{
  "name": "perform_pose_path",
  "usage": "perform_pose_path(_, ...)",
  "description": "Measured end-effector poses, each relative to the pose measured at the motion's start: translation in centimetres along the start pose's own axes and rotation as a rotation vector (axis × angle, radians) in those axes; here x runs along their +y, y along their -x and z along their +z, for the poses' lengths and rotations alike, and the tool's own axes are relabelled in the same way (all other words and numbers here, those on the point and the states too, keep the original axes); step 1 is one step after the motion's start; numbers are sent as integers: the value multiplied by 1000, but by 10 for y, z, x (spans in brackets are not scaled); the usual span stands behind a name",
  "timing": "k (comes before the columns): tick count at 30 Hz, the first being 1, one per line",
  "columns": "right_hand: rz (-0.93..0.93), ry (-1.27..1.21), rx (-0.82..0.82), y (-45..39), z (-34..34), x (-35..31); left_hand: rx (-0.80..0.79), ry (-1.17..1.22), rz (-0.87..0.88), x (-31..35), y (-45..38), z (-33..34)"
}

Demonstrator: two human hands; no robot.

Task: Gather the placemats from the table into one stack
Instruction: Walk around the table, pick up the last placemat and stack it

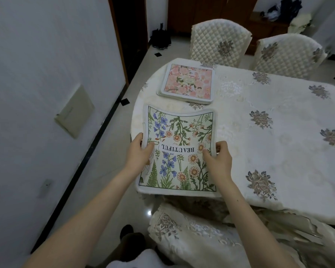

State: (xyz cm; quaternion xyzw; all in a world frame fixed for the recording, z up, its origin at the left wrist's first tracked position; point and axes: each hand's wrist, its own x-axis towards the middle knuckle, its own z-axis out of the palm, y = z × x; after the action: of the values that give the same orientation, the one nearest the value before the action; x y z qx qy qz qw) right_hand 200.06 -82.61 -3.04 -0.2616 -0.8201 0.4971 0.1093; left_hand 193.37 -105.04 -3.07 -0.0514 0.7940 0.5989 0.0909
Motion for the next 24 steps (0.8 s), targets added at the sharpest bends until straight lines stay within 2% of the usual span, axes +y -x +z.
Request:
perform_pose_path(6, 4, 1, 33, -3, 36, -21, -33, 6, 10, -4, -30, -32)
perform_pose_path(17, 93, 36, 220, 0, 164, -95, -183, -5, 112, -3, -132, -148)
perform_pose_path(24, 121, 63, 284, -11, 211, -128, -241, -52, 140, 1, -184, -193)
